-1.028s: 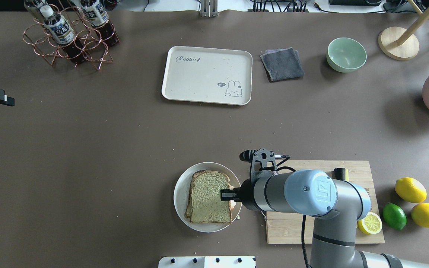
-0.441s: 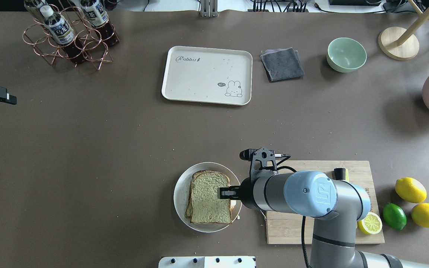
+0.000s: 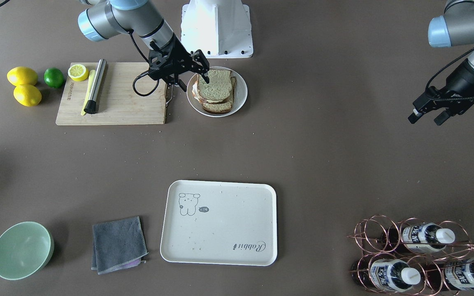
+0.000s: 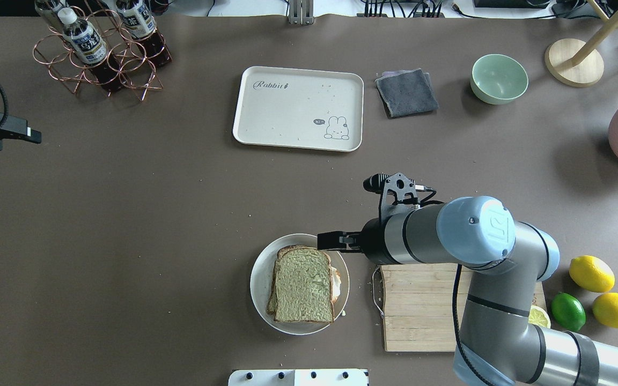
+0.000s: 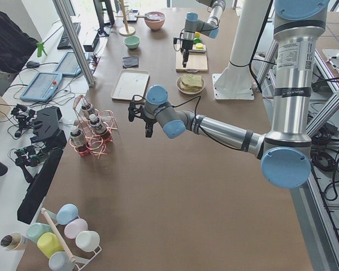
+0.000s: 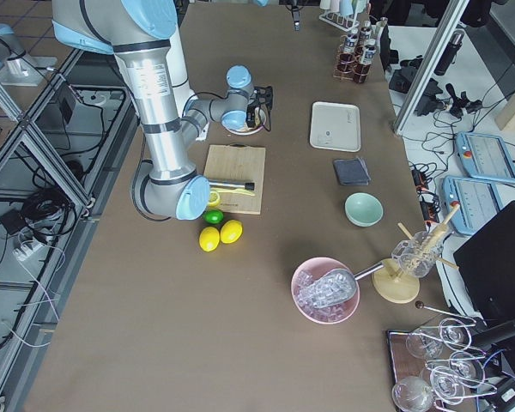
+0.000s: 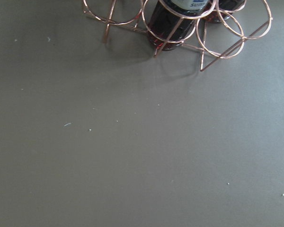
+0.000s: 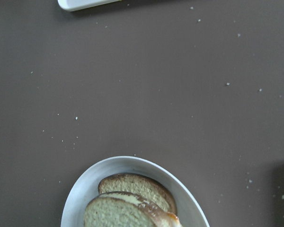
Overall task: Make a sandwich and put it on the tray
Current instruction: 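Release the bread and lift the right gripper away while the left arm rises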
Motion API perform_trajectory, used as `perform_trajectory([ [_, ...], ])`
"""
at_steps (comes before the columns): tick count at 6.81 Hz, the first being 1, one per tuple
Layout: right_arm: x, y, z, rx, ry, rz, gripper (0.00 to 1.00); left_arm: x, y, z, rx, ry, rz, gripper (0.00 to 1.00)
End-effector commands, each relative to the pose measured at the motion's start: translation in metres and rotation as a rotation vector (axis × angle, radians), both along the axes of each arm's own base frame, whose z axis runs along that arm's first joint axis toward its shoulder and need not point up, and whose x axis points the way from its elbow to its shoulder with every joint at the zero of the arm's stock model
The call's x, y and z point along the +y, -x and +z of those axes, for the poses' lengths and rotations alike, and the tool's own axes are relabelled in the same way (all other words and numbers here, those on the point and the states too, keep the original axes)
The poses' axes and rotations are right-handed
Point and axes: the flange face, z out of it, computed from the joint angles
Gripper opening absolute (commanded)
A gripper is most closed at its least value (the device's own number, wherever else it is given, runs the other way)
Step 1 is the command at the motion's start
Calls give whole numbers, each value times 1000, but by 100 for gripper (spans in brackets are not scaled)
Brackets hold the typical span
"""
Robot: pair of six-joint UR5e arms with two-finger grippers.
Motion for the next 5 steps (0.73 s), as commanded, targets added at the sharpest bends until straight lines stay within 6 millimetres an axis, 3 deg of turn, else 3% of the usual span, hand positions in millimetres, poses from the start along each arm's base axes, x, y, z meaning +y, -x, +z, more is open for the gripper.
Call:
perform_trajectory([
  [1, -48, -55, 32, 33, 53, 25, 99, 12, -62, -49, 80, 31, -5, 98],
  [3, -72, -86, 71, 106, 27, 60, 99, 29, -137, -86, 99, 26, -52, 98],
  [5, -80, -104, 101, 154, 45, 82, 99, 76, -211, -117, 124, 41, -120, 98],
])
